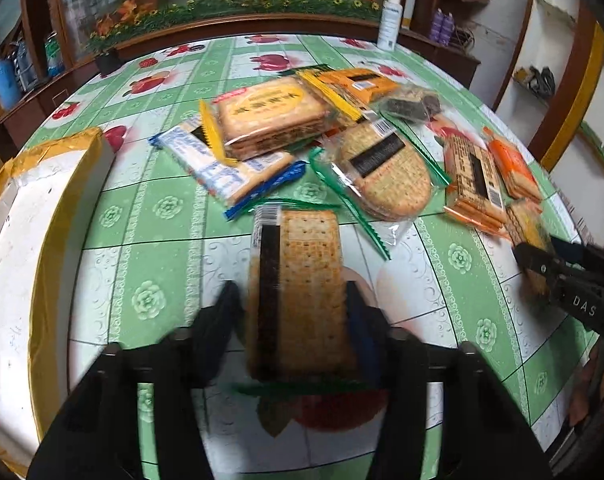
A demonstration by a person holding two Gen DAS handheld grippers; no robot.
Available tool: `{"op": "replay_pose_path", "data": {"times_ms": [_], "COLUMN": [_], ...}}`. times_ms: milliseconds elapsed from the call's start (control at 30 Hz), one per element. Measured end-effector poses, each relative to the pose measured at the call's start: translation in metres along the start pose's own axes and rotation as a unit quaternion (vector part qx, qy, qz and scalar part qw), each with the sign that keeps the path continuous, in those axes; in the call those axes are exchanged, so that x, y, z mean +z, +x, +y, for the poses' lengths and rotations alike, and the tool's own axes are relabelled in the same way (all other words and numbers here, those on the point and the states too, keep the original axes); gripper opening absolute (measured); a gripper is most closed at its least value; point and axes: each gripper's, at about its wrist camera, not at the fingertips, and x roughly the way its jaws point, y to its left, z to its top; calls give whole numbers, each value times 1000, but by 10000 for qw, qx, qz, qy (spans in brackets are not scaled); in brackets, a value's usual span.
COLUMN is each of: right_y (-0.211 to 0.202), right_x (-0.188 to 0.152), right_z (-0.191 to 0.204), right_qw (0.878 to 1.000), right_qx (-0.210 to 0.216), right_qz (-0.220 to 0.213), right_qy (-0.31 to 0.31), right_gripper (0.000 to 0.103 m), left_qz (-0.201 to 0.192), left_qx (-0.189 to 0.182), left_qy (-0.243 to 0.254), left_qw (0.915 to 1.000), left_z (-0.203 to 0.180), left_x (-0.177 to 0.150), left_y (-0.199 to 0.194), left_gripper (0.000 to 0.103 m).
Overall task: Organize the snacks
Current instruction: 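Grasp the clear black-striped cracker pack with left tool while right grasps yellow WEIDAN pack, then carry both packs to the yellow-rimmed white tray and open both tools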
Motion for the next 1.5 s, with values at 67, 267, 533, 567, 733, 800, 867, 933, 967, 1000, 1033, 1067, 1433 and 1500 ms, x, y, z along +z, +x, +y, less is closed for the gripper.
{"op": "replay_pose_path", "data": {"times_ms": [67, 267, 533, 567, 733, 800, 867, 933, 967, 1000, 1033, 1067, 1433, 1500], "right_y": [-2, -12, -46, -48, -58, -60, -62, -64, -64, -64, -64, -63, -65, -64], "right_x": [-3, -5, -3, -1, 8, 12, 17, 22, 24, 26, 29, 31, 43, 44], "right_z": [-3, -14, -5, -3, 20, 34, 52, 70, 82, 90, 102, 114, 257, 283], "right_qw": [9999, 9987, 9953, 9949, 9921, 9904, 9879, 9849, 9827, 9810, 9788, 9761, 9383, 9315], "right_qx": [75, 393, 750, 799, 1054, 1183, 1347, 1516, 1631, 1714, 1810, 1925, 2947, 3072], "right_qz": [-55, -187, -541, -556, -680, -709, -742, -759, -763, -763, -761, -757, -696, -660], "right_qy": [55, 282, 282, 278, 96, -26, -196, -346, -431, -498, -582, -670, -1669, -1835], "right_gripper": [48, 48, 48, 48, 48, 48, 48, 48, 48, 48, 48, 48, 47, 47], "left_qz": [-9, -98, -349, -411, -746, -860, -969, -1062, -1105, -1133, -1175, -1190, -1186, -1157], "left_qx": [-130, -427, -439, -374, -56, 111, 296, 478, 564, 634, 733, 819, 1588, 1673], "left_qy": [-107, -328, -350, -327, -389, -476, -601, -726, -817, -889, -992, -1054, -1763, -1840], "left_qw": [9999, 9985, 9978, 9979, 9964, 9951, 9930, 9905, 9889, 9875, 9854, 9839, 9642, 9616], "left_z": [6, 15, 23, 23, 37, 49, 64, 78, 87, 96, 107, 114, 195, 204], "left_x": [-1, -6, -11, -12, -9, -8, -9, -11, -12, -14, -16, -18, -43, -47], "left_y": [-2, -8, -30, -36, -62, -71, -80, -89, -93, -96, -101, -103, -113, -111], "left_gripper": [45, 45, 45, 45, 45, 45, 45, 45, 45, 45, 45, 45, 45, 46]}}
